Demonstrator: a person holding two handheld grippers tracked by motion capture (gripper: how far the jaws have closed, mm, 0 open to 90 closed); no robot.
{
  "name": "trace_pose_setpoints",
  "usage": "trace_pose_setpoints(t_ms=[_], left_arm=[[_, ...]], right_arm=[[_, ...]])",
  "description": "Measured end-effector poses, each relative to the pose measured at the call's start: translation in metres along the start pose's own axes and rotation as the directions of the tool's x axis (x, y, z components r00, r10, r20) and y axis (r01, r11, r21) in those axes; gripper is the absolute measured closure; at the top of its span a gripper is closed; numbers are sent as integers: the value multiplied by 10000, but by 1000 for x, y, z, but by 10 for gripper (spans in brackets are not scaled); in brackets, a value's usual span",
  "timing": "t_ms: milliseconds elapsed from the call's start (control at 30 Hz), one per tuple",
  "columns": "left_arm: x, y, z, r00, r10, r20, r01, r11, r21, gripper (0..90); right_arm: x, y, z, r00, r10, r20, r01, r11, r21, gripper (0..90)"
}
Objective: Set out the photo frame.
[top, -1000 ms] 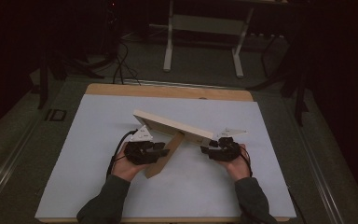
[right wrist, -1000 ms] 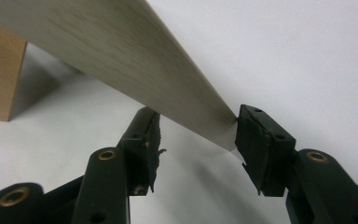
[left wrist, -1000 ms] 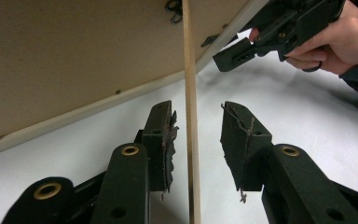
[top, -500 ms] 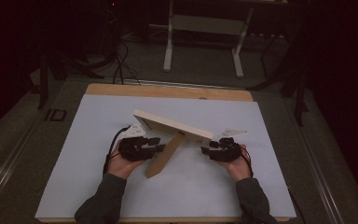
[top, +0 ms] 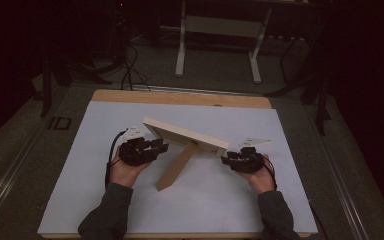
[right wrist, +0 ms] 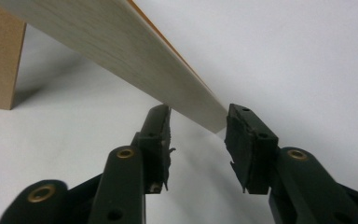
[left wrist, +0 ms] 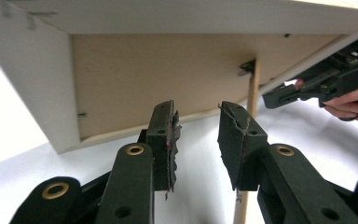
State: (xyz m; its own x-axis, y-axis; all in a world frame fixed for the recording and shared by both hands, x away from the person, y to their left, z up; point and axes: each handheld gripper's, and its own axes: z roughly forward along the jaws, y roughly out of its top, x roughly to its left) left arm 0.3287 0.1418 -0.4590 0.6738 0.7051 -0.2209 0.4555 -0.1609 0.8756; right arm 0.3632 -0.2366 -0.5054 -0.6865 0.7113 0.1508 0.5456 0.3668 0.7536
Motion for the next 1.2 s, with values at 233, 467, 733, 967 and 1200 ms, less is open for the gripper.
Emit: trace_pose_setpoints(t_ms=[233,467,733,967,1200], left_arm=[[4,0,0,9993,-149,-340,147,9999,-44,701],[8,-1,3,9976,-202,-660,205,9998,40,783],[10,-1,3,9935,-455,-1042,449,9990,-90,884],[11,0,6,9903,-577,-1261,568,9983,-110,900],[10,2,9,9886,-602,-1380,590,9982,-127,900]], right_arm=[[2,2,0,9996,-294,39,294,9994,163,659],[2,3,-3,9979,-647,65,643,9968,468,774],[1,6,-7,9970,-701,326,689,9969,381,900],[3,13,-4,9950,-665,748,665,9978,23,900],[5,21,-2,9946,-595,852,626,9975,-337,900]])
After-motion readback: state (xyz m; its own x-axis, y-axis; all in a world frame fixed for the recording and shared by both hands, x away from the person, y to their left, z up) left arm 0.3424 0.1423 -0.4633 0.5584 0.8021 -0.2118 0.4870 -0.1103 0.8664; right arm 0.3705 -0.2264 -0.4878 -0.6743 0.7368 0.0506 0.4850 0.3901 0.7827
